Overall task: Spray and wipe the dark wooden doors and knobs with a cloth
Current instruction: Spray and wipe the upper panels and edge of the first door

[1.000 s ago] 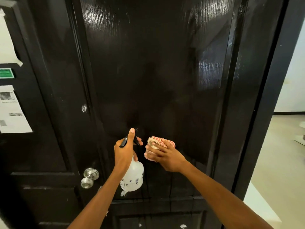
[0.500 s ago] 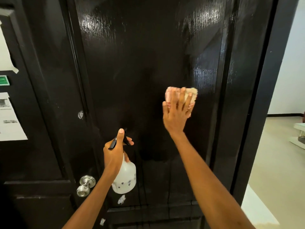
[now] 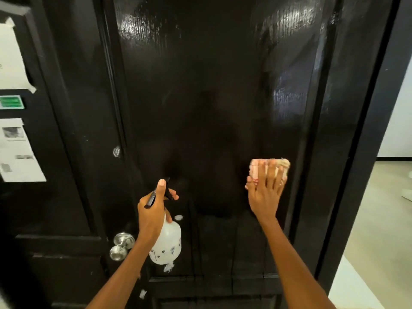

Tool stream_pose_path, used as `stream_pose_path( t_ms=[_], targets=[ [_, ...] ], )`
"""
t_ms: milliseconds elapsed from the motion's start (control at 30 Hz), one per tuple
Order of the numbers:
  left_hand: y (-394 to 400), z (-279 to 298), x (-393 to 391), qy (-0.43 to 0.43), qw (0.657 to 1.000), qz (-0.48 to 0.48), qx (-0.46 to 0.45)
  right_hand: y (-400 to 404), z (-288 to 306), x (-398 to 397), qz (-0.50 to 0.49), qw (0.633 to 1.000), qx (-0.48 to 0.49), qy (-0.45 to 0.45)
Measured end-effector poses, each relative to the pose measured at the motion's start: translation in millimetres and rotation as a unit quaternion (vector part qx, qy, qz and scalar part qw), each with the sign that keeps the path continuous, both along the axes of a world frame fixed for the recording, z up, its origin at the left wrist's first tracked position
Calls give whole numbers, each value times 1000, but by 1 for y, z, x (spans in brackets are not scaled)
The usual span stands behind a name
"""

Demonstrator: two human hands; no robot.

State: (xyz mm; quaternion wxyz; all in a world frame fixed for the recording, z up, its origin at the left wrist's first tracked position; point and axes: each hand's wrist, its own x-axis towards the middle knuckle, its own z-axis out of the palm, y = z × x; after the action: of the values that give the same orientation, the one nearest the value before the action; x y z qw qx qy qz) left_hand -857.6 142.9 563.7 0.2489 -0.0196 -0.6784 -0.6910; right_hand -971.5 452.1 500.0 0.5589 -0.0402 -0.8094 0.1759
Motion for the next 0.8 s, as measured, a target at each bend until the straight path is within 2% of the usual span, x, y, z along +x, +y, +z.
stream_pose_path(
  t_ms=[67, 100, 167, 233, 267, 367, 433, 500, 567, 700, 800],
  targets=[
    [-13, -7, 2, -2, 1000, 15, 3, -31, -29, 6, -7, 994, -101, -30],
    [-20, -11, 4, -5, 1000, 24, 6, -51, -45, 7, -1, 993, -113, -42],
    [-31, -16, 7, -12, 999, 33, 13, -91, -74, 14, 42, 993, -70, -81],
    [-42, -21, 11, -20, 999, 42, 7, -126, -100, 16, 95, 988, 59, -103],
    [-49, -24, 13, -25, 998, 50, 4, -145, -110, 15, 134, 975, 138, -114],
    [-68, -31, 19, -36, 997, 70, 6, -193, -116, 8, 219, 894, 367, -138],
    [-79, -33, 22, -32, 997, 76, 3, -206, -104, -2, 250, 837, 468, -135],
    [-86, -31, 23, -26, 997, 77, -3, -207, -91, -8, 258, 817, 503, -114],
    [-91, -26, 21, -26, 997, 75, 0, -206, -69, -9, 235, 855, 456, -78],
    [-93, -12, 15, -19, 998, 61, -8, -197, 31, -14, 151, 957, 247, 29],
    [-97, -12, 15, -11, 999, 50, -10, -194, 78, -13, 69, 994, 69, 55]
  ],
)
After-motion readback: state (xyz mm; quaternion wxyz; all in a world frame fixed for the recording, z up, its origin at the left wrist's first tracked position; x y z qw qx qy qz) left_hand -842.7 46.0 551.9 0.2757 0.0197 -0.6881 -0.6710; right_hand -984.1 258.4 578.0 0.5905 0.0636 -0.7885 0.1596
